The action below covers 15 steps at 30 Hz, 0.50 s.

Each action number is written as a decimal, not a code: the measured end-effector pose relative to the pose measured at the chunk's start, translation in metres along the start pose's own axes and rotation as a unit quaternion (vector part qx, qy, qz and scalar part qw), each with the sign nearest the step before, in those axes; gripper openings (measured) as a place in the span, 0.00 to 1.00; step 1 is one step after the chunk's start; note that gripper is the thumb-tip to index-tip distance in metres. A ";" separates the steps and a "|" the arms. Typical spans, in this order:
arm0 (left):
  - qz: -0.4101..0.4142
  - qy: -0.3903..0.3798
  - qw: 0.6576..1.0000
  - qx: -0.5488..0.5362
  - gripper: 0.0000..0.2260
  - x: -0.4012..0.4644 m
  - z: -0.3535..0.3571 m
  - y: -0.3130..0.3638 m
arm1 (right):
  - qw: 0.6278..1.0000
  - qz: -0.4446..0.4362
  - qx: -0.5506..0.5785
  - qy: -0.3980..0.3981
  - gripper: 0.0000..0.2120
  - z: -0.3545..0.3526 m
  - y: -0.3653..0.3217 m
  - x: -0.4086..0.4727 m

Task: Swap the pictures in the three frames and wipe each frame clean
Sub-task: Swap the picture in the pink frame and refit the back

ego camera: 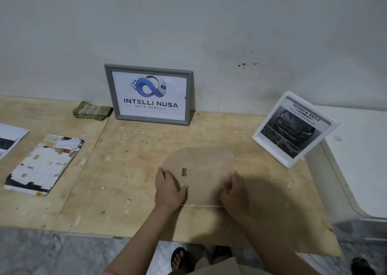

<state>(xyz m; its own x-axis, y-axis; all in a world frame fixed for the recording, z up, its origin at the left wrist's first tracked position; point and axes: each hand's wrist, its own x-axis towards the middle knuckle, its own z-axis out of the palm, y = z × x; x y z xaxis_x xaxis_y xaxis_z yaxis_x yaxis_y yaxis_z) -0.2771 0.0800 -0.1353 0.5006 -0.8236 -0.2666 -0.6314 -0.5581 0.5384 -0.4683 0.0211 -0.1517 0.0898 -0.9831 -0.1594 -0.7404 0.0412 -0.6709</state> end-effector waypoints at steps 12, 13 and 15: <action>-0.091 0.014 0.994 -0.050 0.21 0.009 -0.017 -0.011 | 0.994 0.085 0.003 -0.071 0.21 -0.027 0.008 0.020; -0.103 0.000 0.994 -0.048 0.21 0.011 -0.019 -0.011 | 0.992 0.101 0.007 -0.079 0.22 -0.030 0.007 0.022; -0.119 -0.019 0.992 -0.042 0.24 0.015 -0.022 -0.010 | 0.988 0.119 0.010 -0.095 0.24 -0.035 0.003 0.026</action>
<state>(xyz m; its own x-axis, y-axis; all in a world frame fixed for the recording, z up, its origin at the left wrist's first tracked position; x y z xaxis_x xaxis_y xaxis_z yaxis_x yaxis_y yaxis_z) -0.2505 0.0751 -0.1272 0.6051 -0.6740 -0.4239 -0.4455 -0.7278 0.5214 -0.4918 -0.0105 -0.1326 0.0396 -0.8942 -0.4459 -0.7422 0.2725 -0.6123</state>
